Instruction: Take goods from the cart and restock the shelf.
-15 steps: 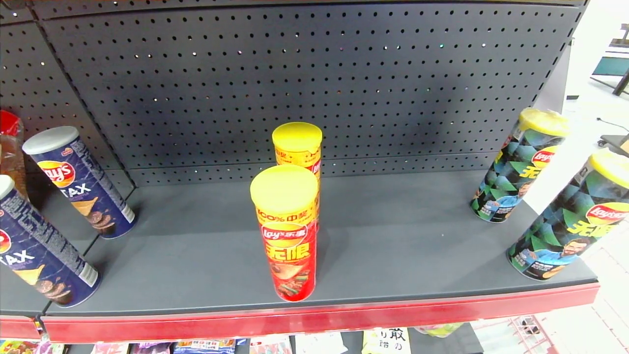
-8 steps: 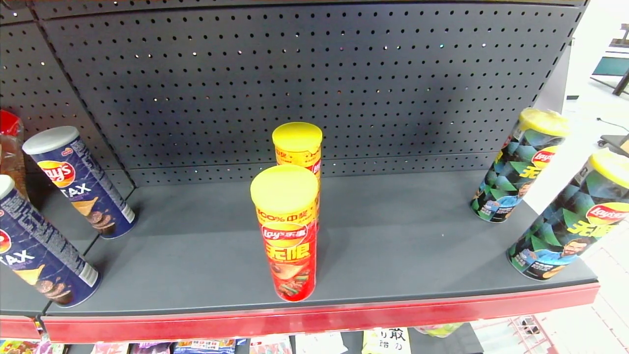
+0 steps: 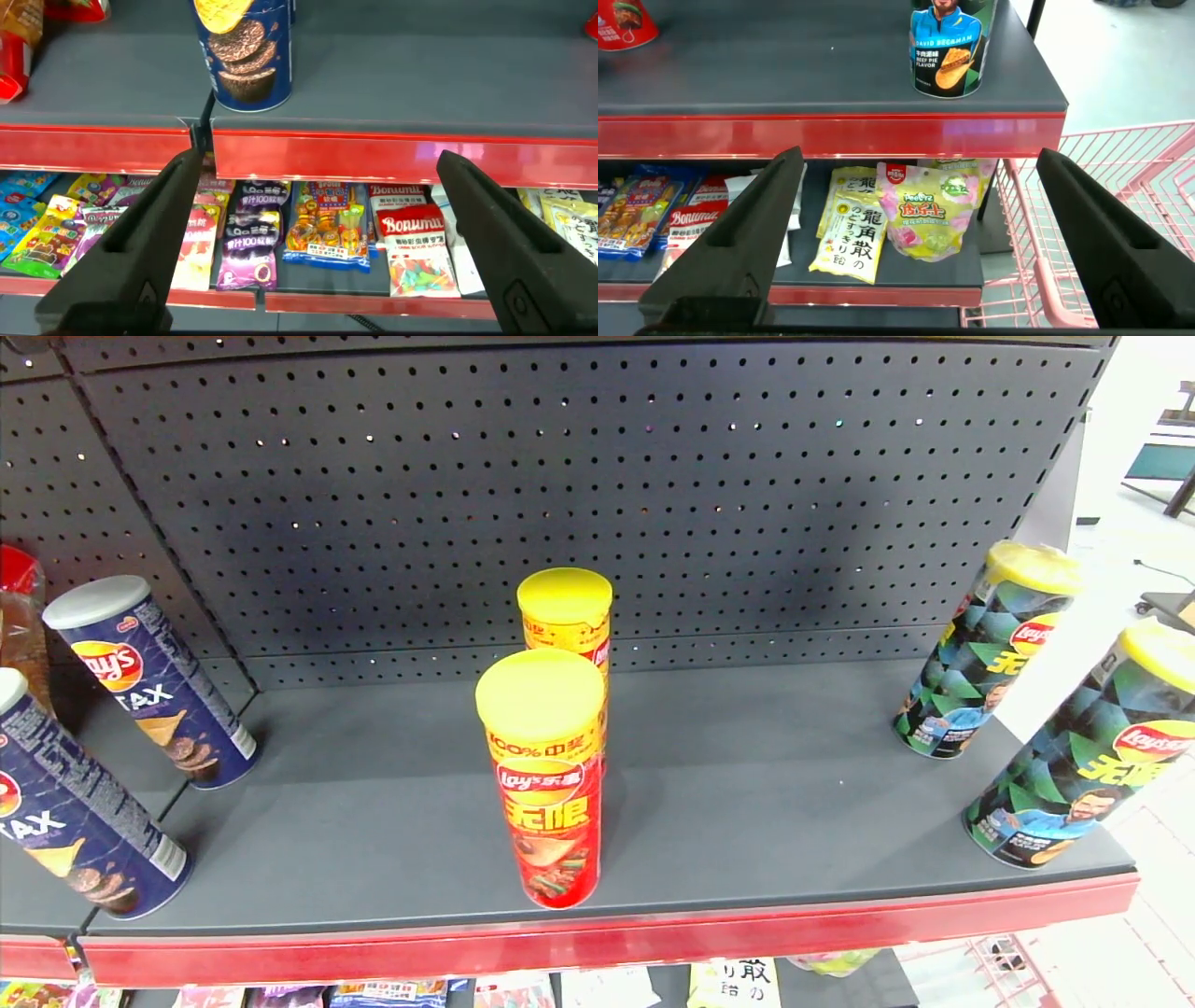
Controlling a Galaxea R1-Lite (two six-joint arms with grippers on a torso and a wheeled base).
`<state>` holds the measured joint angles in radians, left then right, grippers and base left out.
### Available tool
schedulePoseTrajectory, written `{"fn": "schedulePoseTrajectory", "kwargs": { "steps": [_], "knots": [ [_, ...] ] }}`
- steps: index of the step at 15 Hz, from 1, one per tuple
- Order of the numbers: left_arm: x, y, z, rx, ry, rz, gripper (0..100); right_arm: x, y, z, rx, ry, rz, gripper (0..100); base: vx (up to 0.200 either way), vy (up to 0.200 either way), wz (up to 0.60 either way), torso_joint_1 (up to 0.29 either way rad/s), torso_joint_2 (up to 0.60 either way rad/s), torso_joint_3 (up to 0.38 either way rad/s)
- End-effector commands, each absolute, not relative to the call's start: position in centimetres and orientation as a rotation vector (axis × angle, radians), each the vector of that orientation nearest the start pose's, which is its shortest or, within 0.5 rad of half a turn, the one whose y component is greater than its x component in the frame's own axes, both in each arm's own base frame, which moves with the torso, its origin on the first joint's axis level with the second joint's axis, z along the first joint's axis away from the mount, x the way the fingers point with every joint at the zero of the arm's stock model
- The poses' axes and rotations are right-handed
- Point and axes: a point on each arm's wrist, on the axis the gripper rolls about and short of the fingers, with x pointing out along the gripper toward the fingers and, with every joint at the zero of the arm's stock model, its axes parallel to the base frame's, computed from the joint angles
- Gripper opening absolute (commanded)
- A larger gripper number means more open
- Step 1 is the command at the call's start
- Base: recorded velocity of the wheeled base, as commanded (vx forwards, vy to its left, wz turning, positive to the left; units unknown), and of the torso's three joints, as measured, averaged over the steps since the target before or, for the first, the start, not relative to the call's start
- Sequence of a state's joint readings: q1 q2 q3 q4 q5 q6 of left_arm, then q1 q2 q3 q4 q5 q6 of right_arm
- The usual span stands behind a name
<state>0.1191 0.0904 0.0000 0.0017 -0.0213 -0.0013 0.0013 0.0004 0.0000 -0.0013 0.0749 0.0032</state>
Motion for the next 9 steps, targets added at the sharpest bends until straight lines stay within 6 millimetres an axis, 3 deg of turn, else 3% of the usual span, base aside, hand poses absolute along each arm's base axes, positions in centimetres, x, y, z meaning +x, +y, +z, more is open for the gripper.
{"fn": "schedulePoseTrajectory", "kwargs": {
  "steps": [1,9],
  "knots": [
    [-1.56,-0.24,7.71,-0.008,0.093,0.098,100,-2.29,0.17,7.56,0.003,-0.001,0.077,100,0.000,0.000,0.00,0.000,0.00,0.000],
    [-1.56,-0.24,7.71,-0.008,0.093,0.098,100,-2.29,0.17,7.56,0.001,-0.001,0.077,100,0.000,0.000,0.00,0.000,0.00,0.000]
  ]
}}
